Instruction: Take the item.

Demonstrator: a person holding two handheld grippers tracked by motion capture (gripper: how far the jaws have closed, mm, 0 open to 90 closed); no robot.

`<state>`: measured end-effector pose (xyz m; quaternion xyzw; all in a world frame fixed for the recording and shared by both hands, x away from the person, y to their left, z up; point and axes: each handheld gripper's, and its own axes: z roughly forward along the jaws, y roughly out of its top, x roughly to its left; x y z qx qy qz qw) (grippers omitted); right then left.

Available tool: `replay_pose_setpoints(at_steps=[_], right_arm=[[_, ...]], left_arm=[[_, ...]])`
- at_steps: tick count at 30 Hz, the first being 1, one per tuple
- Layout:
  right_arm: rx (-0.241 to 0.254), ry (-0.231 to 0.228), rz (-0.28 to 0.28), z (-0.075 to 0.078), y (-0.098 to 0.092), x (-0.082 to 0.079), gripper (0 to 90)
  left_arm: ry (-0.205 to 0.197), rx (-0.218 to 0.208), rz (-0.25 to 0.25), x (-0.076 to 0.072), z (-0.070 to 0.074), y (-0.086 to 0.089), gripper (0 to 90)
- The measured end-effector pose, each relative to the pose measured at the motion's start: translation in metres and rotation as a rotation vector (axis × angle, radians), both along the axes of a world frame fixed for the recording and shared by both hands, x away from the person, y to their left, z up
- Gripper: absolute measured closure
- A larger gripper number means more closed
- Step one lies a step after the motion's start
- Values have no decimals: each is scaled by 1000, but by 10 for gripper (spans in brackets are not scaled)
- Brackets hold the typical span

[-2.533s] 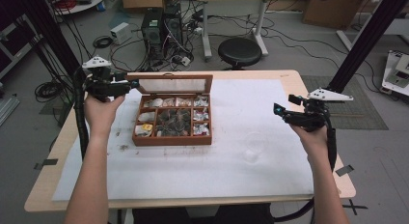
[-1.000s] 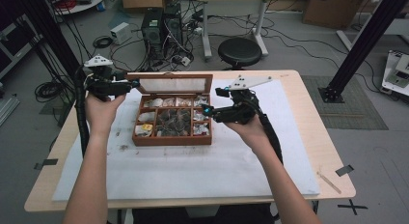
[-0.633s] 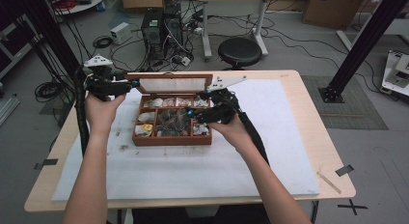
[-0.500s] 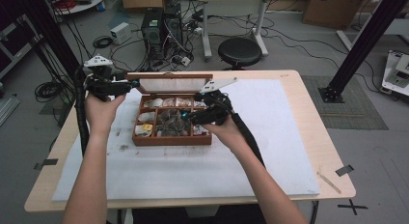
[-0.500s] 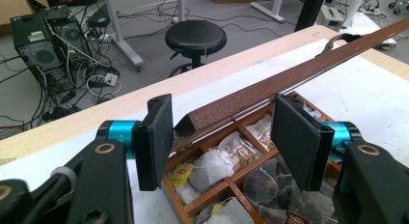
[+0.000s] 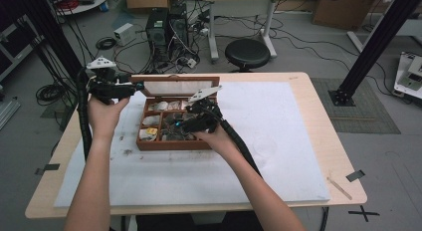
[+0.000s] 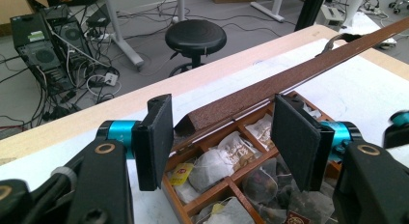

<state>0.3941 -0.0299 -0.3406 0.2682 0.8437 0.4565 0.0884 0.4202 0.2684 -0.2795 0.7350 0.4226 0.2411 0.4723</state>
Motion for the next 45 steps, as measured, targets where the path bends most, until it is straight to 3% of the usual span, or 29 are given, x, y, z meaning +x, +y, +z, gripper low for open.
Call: replay_pose_setpoints(at_steps=[8, 23, 26, 33, 45], right_arm=[[-9, 56, -9, -18, 14, 9, 449], [-73, 107, -53, -49, 31, 23, 625], [-83, 113, -53, -52, 33, 23, 698], [-73, 83, -49, -51, 32, 21, 886], [-60, 60, -55, -47, 27, 20, 900]], left_arm=[[2, 3, -2, 0, 0, 0, 410], [3, 6, -5, 0, 0, 0, 410], [4, 8, -6, 0, 0, 0, 410], [4, 8, -6, -1, 0, 0, 410], [3, 5, -4, -1, 0, 0, 410]])
